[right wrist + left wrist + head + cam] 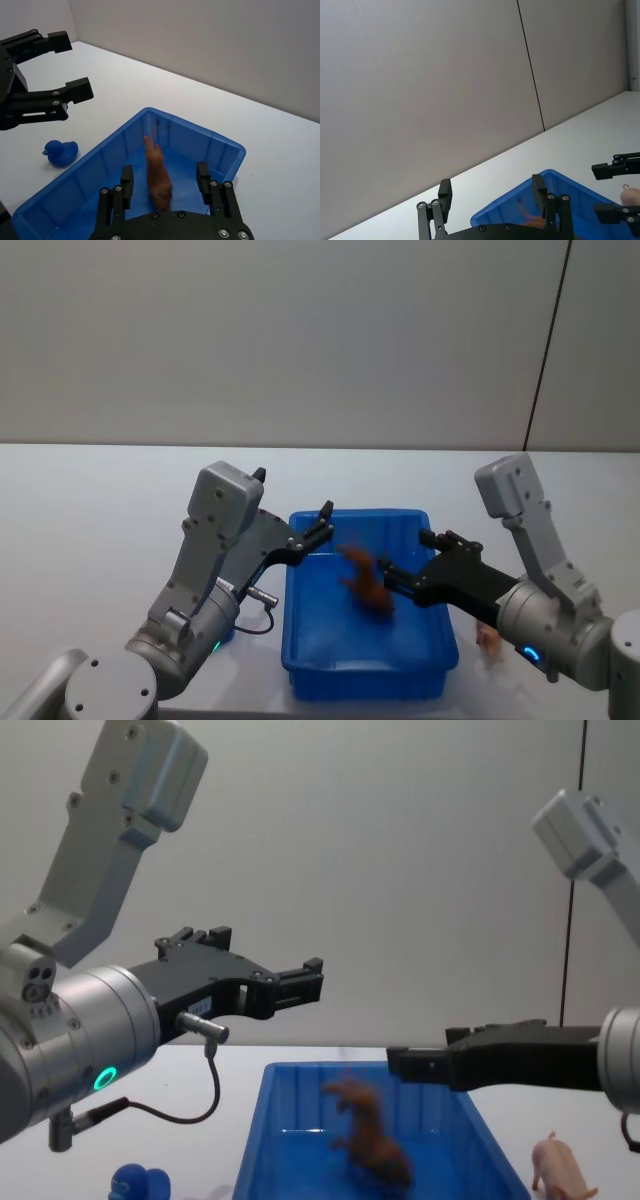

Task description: Pick up the two dolls from the table and place them into the box.

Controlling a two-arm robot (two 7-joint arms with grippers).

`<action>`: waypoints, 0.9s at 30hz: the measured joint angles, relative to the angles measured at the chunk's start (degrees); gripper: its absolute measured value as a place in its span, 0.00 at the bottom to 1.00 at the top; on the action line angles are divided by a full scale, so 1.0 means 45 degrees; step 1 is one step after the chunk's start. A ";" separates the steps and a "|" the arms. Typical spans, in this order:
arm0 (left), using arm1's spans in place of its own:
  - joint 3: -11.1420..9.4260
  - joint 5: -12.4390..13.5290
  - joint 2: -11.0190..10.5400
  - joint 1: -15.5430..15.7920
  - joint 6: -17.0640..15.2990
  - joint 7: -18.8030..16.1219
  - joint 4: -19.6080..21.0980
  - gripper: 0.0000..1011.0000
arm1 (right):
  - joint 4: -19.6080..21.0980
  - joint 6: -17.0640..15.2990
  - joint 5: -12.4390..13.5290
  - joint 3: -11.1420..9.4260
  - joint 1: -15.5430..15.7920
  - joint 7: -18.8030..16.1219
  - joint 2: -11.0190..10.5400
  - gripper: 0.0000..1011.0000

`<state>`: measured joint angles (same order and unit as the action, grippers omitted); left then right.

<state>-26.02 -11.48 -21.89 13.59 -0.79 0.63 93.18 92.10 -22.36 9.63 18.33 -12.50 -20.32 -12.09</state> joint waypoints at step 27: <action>0.0000 0.0000 0.0000 0.0000 0.0000 0.0000 0.0000 0.99 | 0.0769 0.0401 0.0966 -0.0946 0.1040 0.0940 -0.1334 0.99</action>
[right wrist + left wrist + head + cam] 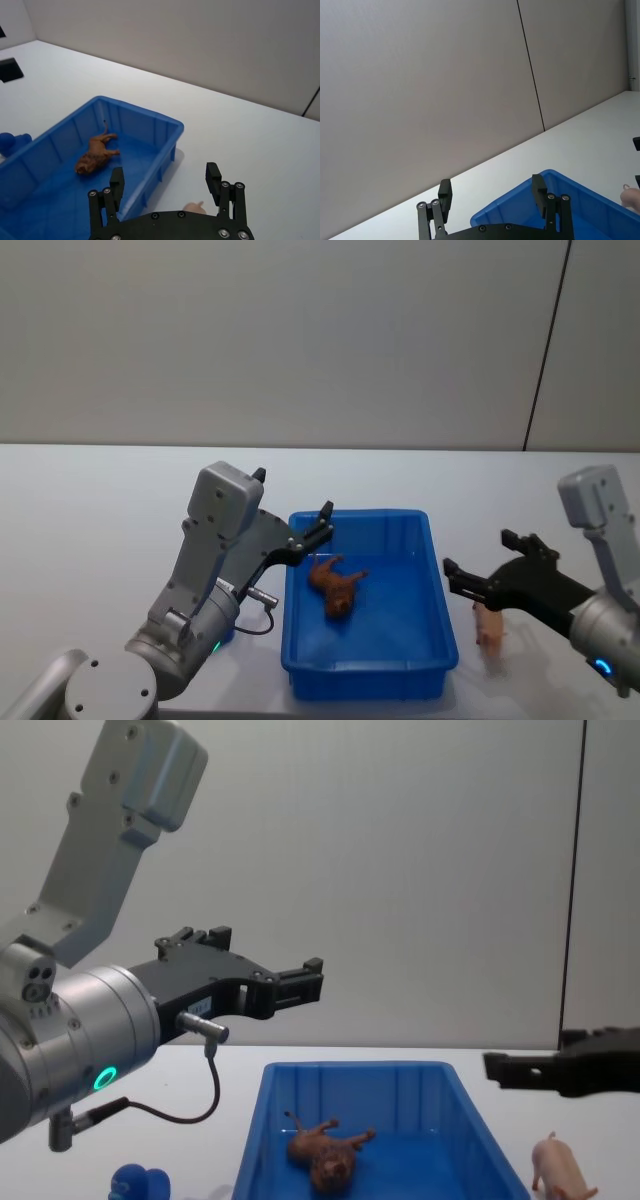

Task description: Pick up the two dolls from the table and place them into the box.

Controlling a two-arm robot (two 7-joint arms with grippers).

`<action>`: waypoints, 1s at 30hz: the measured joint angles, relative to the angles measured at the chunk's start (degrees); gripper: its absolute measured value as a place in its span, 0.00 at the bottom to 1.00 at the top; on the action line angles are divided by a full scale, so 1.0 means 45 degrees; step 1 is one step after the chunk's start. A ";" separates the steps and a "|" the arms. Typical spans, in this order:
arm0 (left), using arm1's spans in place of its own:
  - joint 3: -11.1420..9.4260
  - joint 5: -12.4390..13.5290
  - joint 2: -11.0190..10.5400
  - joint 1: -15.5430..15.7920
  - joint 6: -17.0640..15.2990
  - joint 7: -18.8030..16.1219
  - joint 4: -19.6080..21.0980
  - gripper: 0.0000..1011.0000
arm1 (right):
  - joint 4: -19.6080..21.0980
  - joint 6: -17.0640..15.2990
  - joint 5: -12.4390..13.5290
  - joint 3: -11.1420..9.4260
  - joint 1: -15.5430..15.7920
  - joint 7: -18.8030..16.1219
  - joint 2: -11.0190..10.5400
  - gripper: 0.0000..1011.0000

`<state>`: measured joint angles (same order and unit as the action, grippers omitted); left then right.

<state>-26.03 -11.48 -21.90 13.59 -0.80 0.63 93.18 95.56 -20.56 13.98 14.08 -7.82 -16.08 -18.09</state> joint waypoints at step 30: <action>0.0000 0.0000 0.0000 0.0001 0.0000 0.0000 0.0000 0.99 | -0.0366 -0.1096 -0.0580 0.0062 0.0886 0.0438 -0.0482 0.99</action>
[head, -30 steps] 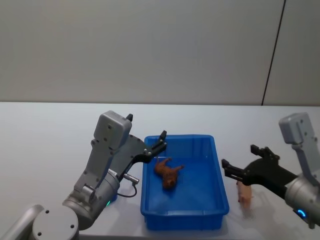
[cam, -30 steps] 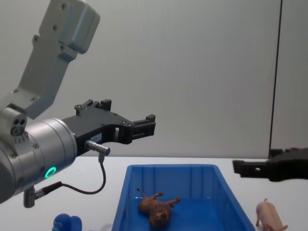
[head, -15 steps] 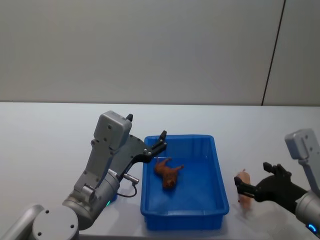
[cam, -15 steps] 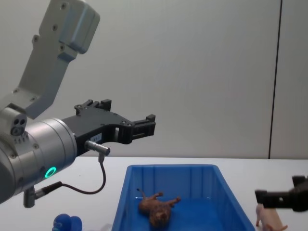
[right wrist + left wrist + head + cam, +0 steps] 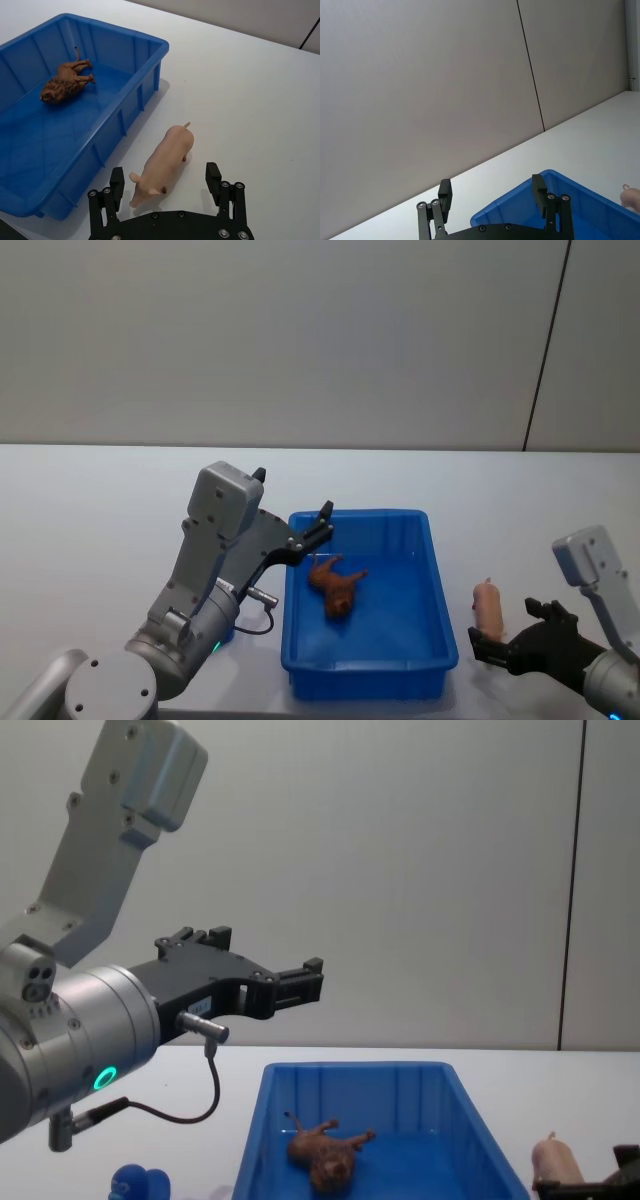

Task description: Pick up the two dolls from the table and place them into the box.

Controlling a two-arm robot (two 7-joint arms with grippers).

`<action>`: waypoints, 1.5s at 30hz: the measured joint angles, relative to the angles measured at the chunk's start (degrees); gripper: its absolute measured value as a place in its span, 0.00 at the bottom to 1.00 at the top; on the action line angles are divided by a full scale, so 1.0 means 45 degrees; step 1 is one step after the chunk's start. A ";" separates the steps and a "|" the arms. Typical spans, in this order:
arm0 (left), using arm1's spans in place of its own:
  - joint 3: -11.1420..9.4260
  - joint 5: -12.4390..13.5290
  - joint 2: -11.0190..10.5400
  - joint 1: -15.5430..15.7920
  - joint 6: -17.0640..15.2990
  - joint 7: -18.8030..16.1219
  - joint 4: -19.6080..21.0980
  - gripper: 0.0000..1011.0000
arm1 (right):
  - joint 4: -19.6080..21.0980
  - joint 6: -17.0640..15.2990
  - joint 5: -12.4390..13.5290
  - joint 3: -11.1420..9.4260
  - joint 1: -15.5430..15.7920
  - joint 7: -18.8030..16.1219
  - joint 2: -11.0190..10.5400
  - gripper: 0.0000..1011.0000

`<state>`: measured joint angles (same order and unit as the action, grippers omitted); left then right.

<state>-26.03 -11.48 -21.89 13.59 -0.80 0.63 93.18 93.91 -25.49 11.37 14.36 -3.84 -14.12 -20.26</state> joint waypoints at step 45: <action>0.0000 -0.0001 0.0000 -0.0001 0.0000 0.0000 0.0000 0.99 | -0.0889 -0.0617 -0.0050 0.0337 -0.0975 0.1443 0.1291 0.36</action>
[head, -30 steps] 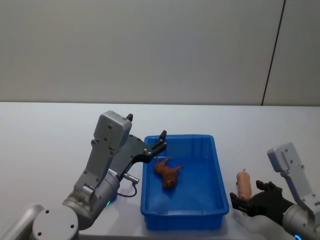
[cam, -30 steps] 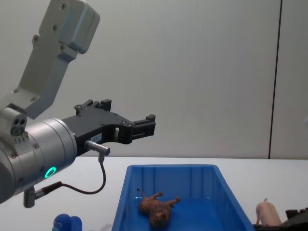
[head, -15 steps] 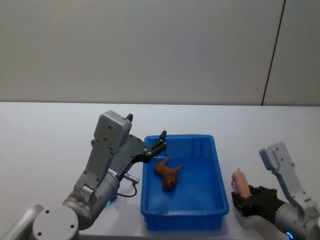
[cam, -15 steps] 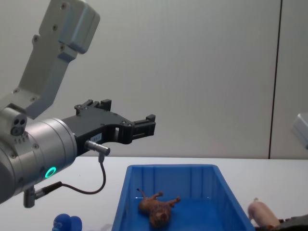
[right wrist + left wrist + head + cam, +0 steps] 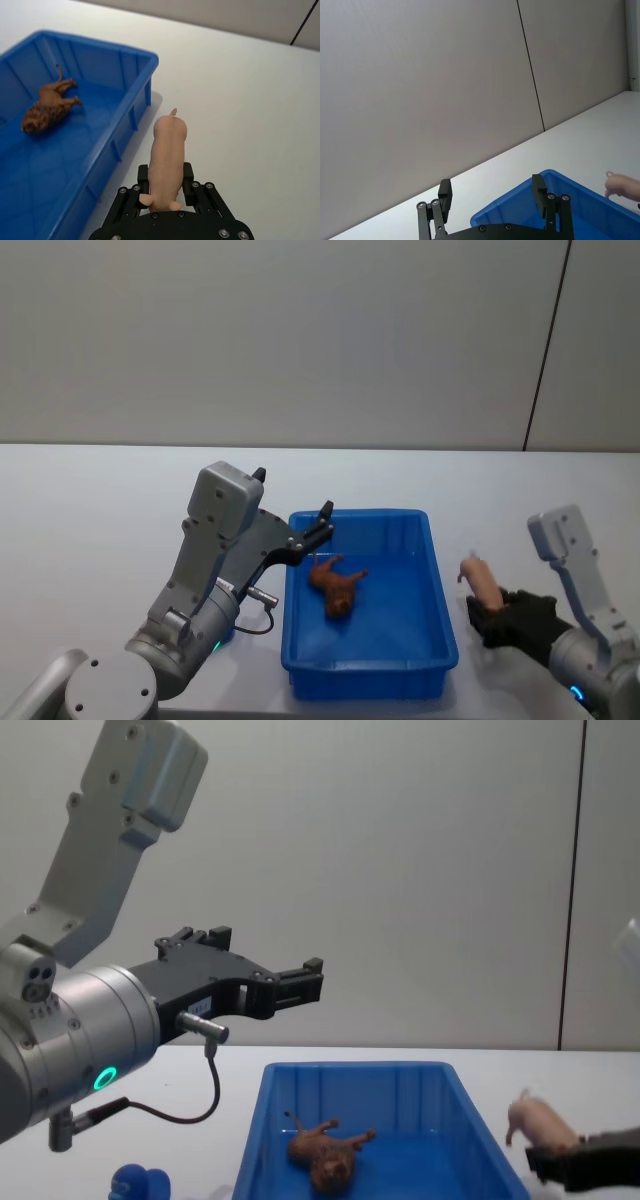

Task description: Pick up the two dolls from the table and place them into the box.

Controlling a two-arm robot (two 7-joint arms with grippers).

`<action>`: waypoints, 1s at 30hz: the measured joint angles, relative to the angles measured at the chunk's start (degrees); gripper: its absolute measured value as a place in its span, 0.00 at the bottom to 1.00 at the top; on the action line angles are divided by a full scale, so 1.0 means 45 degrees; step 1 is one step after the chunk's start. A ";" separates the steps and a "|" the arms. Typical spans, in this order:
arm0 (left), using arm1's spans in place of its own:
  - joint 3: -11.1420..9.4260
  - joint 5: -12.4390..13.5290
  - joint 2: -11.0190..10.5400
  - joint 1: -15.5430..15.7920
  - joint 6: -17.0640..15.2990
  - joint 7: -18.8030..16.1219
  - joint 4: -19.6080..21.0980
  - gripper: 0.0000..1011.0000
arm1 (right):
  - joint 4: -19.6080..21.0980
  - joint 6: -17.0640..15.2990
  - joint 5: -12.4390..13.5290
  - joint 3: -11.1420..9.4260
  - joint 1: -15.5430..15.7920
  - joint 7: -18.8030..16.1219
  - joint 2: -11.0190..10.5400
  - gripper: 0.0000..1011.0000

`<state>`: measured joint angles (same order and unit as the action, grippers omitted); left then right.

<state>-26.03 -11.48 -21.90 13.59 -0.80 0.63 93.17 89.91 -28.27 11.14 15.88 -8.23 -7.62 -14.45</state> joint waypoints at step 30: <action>0.0000 0.0001 0.0000 0.0000 0.0000 0.0000 0.0000 0.99 | 0.1647 -0.0298 0.0092 0.0183 -0.0690 -0.1629 0.0235 0.36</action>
<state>-26.03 -11.48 -21.90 13.59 -0.79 0.63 93.17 97.32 -29.61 11.56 16.70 -11.34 -14.95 -13.39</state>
